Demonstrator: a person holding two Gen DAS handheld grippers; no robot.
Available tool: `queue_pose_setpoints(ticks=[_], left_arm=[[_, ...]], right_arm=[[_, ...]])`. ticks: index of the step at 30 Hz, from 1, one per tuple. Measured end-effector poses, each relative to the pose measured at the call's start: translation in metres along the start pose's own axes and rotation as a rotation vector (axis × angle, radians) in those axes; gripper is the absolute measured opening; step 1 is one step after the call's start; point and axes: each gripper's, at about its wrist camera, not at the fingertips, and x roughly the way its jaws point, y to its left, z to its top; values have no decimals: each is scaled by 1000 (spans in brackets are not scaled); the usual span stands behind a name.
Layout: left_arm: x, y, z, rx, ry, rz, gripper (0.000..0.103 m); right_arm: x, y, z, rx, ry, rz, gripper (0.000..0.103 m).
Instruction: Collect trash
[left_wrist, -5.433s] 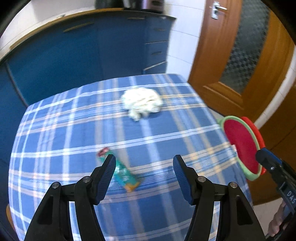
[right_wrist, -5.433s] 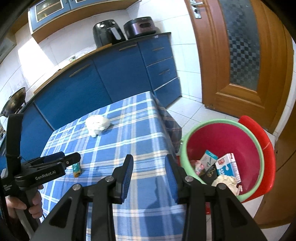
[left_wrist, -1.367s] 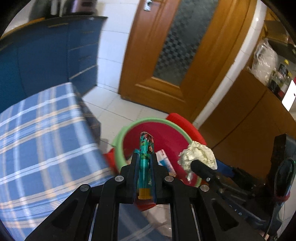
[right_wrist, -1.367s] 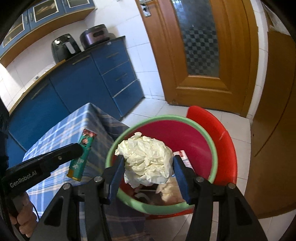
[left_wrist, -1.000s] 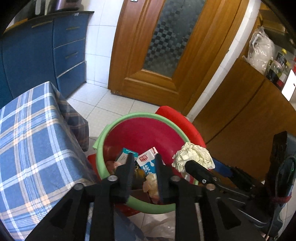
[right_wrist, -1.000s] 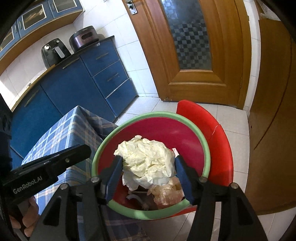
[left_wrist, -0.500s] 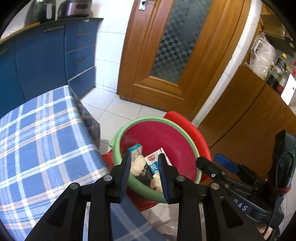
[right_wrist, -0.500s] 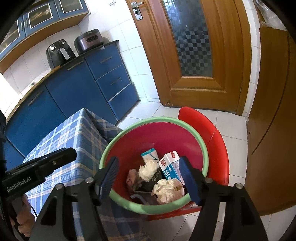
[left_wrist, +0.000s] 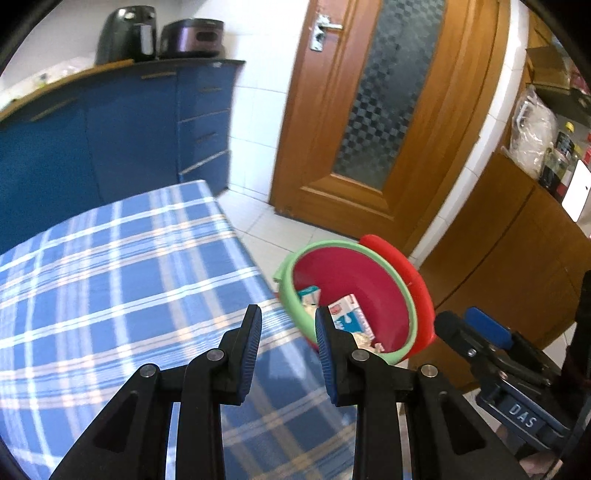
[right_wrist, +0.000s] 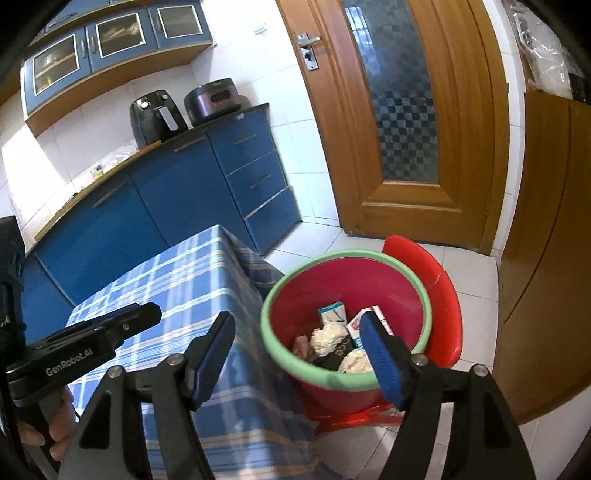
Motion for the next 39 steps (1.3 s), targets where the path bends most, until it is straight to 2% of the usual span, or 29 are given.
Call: queue_pose_setpoints(ticks=[10, 16, 21, 26, 39], left_arm=[[-44, 28, -29, -47, -47, 104, 34], [-66, 34, -47, -38, -71, 155, 53], [-77, 39, -58, -47, -89, 187, 54], [-79, 43, -64, -59, -87, 204, 58], [-80, 47, -68, -71, -89, 215, 58]], right_arm=[[-30, 37, -21, -51, -29, 24, 80], [-36, 49, -37, -67, -28, 6, 84], [-43, 54, -49, -64, -46, -15, 89], [-48, 57, -57, -59, -52, -20, 89], [-47, 62, -61, -69, -45, -17, 89]])
